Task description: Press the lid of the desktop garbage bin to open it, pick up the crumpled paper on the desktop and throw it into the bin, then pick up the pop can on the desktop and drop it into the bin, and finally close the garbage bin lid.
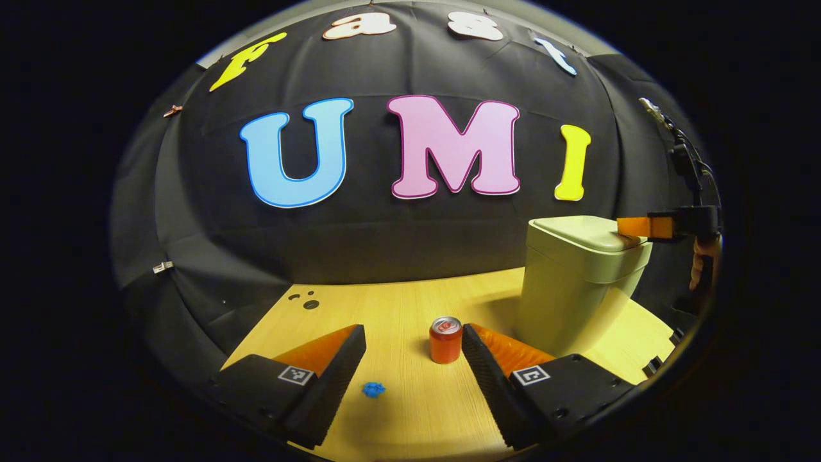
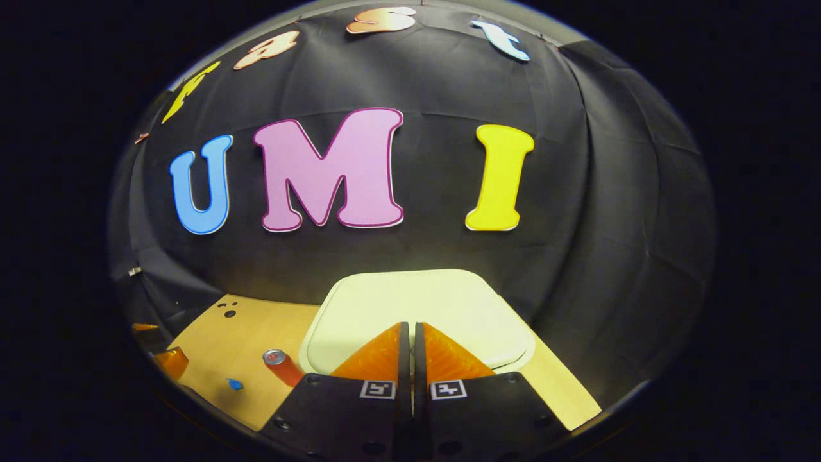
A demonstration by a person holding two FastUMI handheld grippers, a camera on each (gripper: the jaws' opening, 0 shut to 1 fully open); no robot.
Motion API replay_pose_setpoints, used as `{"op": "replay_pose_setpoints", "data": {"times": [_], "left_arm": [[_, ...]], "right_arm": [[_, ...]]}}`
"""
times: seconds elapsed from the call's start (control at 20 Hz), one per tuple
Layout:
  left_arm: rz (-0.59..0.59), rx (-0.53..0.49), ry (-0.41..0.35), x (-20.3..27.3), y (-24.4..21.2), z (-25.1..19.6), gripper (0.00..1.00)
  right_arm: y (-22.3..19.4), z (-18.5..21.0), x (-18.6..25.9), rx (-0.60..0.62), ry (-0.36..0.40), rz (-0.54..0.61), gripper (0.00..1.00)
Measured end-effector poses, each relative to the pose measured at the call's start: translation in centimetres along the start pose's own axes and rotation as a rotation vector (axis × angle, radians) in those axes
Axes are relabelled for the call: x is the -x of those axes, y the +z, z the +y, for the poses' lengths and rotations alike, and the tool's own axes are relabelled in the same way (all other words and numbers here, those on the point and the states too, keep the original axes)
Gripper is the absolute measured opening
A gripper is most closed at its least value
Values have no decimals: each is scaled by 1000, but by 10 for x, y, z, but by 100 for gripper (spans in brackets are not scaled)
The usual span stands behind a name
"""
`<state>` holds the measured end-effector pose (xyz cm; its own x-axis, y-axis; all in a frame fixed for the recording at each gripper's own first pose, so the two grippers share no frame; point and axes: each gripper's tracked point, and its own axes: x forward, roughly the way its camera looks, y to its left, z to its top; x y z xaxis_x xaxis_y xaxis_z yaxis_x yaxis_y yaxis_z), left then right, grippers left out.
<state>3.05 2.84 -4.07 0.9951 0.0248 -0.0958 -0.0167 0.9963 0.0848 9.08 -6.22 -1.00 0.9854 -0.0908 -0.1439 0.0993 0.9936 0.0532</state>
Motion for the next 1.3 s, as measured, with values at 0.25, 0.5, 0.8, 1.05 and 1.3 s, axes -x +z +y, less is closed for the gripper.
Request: {"op": "replay_pose_setpoints", "data": {"times": [0.25, 0.5, 0.8, 1.05, 1.3], "left_arm": [[-7, 19, 24, 9, -4, 12, 96], [1, 39, 46, 19, -13, 26, 96], [2, 53, 57, 33, -22, 44, 96], [-6, 55, 66, 45, -33, 65, 96], [-11, 77, 89, 49, -47, 92, 96]], "right_arm": [[57, 0, 16, 53, -19, -142, 5], [85, 9, 33, 68, -14, -210, 5], [76, 20, 55, 52, -20, -190, 5], [63, 30, 73, 57, -39, -172, 5], [47, 48, 90, 50, -28, -163, 8]]}}
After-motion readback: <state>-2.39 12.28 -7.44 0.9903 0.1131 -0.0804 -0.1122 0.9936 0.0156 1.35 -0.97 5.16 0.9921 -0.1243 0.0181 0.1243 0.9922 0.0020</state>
